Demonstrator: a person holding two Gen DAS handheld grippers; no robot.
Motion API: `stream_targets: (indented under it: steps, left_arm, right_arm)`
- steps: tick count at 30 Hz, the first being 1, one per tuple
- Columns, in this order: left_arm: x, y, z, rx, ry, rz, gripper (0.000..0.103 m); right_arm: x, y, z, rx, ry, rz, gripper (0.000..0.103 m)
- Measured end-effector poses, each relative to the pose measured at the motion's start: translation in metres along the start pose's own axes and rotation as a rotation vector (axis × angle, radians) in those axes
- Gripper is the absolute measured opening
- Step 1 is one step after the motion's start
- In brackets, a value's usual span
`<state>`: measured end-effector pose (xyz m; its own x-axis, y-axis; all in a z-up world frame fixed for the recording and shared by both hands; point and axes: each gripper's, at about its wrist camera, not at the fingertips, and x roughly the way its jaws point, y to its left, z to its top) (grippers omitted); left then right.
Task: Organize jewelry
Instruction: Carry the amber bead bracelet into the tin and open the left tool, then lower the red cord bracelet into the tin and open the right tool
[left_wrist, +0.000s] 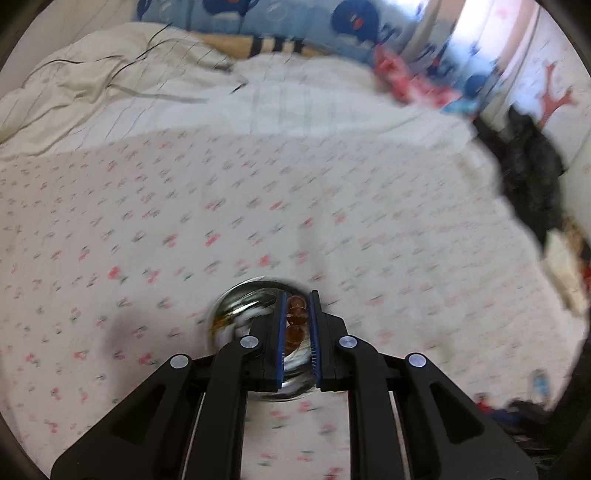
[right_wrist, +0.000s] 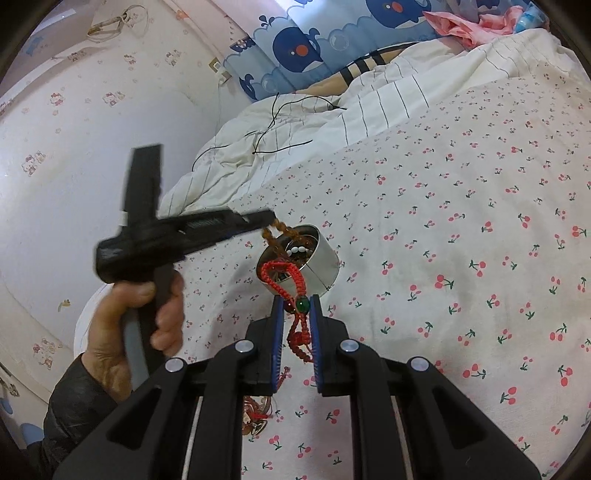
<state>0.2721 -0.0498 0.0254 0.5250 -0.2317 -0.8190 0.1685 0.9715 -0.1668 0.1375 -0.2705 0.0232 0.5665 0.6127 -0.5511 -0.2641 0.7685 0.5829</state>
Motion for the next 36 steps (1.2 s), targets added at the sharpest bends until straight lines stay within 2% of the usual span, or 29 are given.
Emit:
stream_targets:
  steps: [2, 4, 5, 6, 9, 12, 15, 19, 21, 24, 25, 26, 30, 34, 36]
  left_arm:
    - [0.004, 0.001, -0.004, 0.026, 0.015, 0.053, 0.011]
    - [-0.003, 0.005, -0.009, 0.031, 0.002, 0.088, 0.017]
    - [-0.010, 0.008, -0.011, 0.030, -0.015, 0.102, 0.030]
    - [-0.020, 0.011, -0.015, 0.034, -0.044, 0.130, 0.050]
    - [-0.050, 0.015, -0.036, 0.065, -0.131, 0.223, 0.071]
    - [-0.069, 0.021, -0.060, 0.077, -0.159, 0.268, 0.078]
    - [-0.080, 0.030, -0.090, 0.077, -0.170, 0.313, 0.085]
    - [-0.082, 0.044, -0.115, 0.028, -0.158, 0.287, 0.086]
    - [-0.074, 0.051, -0.121, 0.005, -0.137, 0.256, 0.086]
    - [-0.067, 0.050, -0.124, 0.027, -0.133, 0.291, 0.086]
    - [-0.068, 0.047, -0.123, 0.037, -0.138, 0.294, 0.086]
    - [-0.070, 0.044, -0.123, 0.047, -0.147, 0.291, 0.086]
    - [-0.078, 0.036, -0.124, 0.067, -0.182, 0.293, 0.086]
    - [-0.080, 0.032, -0.123, 0.086, -0.188, 0.300, 0.086]
    - [-0.080, 0.030, -0.123, 0.091, -0.193, 0.303, 0.087]
  right_arm:
    - [0.002, 0.001, -0.001, -0.006, 0.004, -0.009, 0.015]
    - [0.007, 0.002, -0.002, -0.017, 0.010, -0.025, 0.015]
    - [0.009, 0.004, -0.003, -0.027, 0.009, -0.035, 0.015]
    - [0.010, 0.007, -0.003, -0.044, 0.006, -0.050, 0.015]
    - [0.013, 0.024, 0.002, -0.116, -0.019, -0.089, 0.015]
    - [0.030, 0.047, 0.016, -0.201, -0.021, -0.129, 0.015]
    - [0.052, 0.056, 0.027, -0.226, -0.007, -0.151, 0.015]
    - [0.104, 0.069, 0.040, -0.265, 0.044, -0.200, 0.014]
    - [0.131, 0.071, 0.041, -0.290, 0.079, -0.262, 0.015]
    - [0.155, 0.063, 0.038, -0.292, 0.109, -0.331, 0.015]
    - [0.158, 0.059, 0.037, -0.290, 0.113, -0.346, 0.017]
    - [0.161, 0.055, 0.036, -0.286, 0.117, -0.364, 0.026]
    - [0.151, 0.051, 0.035, -0.277, 0.074, -0.346, 0.039]
    - [0.129, 0.058, 0.031, -0.282, 0.038, -0.318, 0.041]
    - [0.116, 0.062, 0.025, -0.293, 0.033, -0.305, 0.046]
